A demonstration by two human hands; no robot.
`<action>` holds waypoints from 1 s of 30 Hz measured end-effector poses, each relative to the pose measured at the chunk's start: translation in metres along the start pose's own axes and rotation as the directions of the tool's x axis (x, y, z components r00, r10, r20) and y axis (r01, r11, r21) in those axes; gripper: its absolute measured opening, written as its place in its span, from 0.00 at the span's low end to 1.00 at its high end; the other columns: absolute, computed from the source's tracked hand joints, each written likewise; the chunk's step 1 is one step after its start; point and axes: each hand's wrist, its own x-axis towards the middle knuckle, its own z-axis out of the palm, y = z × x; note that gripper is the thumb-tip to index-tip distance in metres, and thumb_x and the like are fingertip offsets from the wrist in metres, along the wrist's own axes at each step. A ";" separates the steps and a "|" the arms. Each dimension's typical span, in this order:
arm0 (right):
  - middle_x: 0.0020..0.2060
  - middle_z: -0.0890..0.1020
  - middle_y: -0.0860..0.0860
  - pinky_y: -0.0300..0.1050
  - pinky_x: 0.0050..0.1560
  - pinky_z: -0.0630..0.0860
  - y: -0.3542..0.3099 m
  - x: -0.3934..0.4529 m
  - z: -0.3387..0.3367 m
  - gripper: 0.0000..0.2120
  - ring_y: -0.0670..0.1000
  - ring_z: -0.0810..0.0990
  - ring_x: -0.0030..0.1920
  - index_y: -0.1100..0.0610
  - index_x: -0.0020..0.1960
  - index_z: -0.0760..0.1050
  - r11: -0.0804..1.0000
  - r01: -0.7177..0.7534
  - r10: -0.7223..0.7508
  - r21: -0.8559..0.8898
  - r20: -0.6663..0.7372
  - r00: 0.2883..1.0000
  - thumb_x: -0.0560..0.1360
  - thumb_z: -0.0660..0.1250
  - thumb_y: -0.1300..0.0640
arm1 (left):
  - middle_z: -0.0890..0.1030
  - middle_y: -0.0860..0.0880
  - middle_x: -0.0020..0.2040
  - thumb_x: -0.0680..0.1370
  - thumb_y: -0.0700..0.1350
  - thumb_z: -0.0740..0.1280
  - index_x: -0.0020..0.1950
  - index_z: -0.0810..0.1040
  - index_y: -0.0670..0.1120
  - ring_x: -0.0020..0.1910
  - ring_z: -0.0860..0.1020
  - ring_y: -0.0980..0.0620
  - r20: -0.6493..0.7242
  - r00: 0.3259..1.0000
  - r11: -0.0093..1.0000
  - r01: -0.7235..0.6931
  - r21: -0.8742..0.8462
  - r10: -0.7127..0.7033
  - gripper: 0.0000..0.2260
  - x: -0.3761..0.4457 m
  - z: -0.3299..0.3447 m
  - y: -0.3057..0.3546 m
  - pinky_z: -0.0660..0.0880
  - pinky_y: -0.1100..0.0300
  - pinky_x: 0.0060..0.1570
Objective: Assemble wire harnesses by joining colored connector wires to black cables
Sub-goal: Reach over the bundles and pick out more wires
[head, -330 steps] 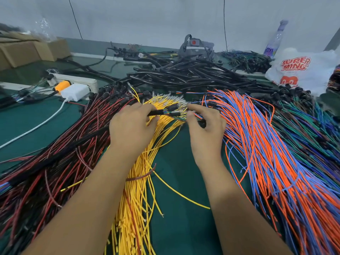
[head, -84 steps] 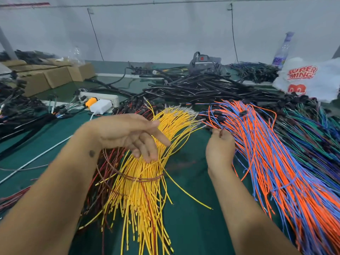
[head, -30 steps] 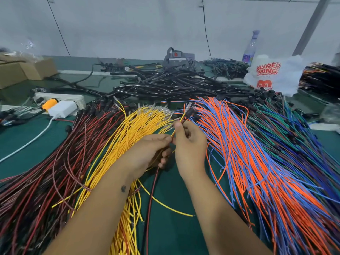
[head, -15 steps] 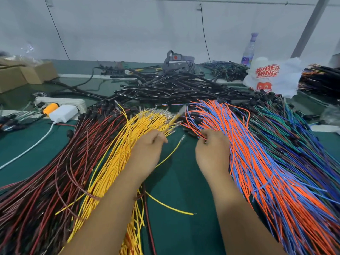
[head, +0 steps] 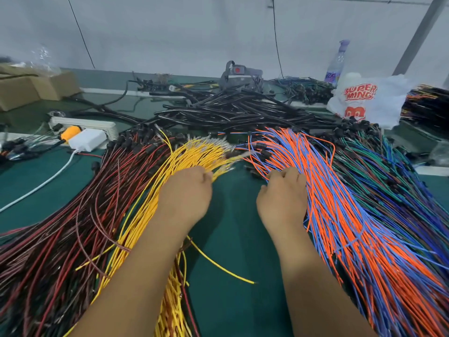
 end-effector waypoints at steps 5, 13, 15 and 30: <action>0.54 0.77 0.56 0.50 0.55 0.61 -0.001 0.001 -0.005 0.10 0.60 0.70 0.57 0.57 0.55 0.77 0.999 0.025 -0.019 0.040 -0.134 0.991 0.79 0.61 0.55 | 0.68 0.55 0.21 0.82 0.49 0.58 0.36 0.73 0.43 0.21 0.63 0.54 -0.026 0.959 0.784 0.216 -0.582 -0.283 0.17 0.010 -0.008 -0.014 0.59 0.59 0.27; 0.51 0.76 0.56 0.49 0.38 0.63 -0.008 0.000 -0.005 0.13 0.60 0.74 0.42 0.60 0.51 0.74 0.882 -0.059 0.137 0.468 -0.132 0.982 0.82 0.56 0.52 | 0.60 0.55 0.24 0.83 0.55 0.55 0.44 0.75 0.46 0.18 0.56 0.59 0.459 0.877 0.064 0.471 -0.880 -0.141 0.16 0.009 -0.008 0.000 0.51 0.68 0.17; 0.46 0.80 0.58 0.50 0.40 0.67 -0.010 0.001 -0.001 0.18 0.62 0.77 0.46 0.60 0.49 0.76 0.938 -0.036 0.054 0.345 -0.041 0.998 0.82 0.54 0.49 | 0.59 0.55 0.24 0.83 0.55 0.55 0.44 0.75 0.47 0.18 0.55 0.60 0.471 0.875 0.035 0.477 -0.878 -0.110 0.16 0.006 -0.007 0.003 0.51 0.68 0.17; 0.33 0.79 0.53 0.55 0.35 0.70 -0.030 -0.017 -0.001 0.10 0.63 0.76 0.35 0.55 0.46 0.71 0.707 0.316 -0.071 0.633 -0.381 0.922 0.80 0.57 0.50 | 0.84 0.49 0.35 0.85 0.42 0.52 0.48 0.74 0.42 0.30 0.81 0.56 0.373 0.918 -0.032 0.373 -0.927 -0.136 0.13 0.008 0.007 0.005 0.77 0.67 0.30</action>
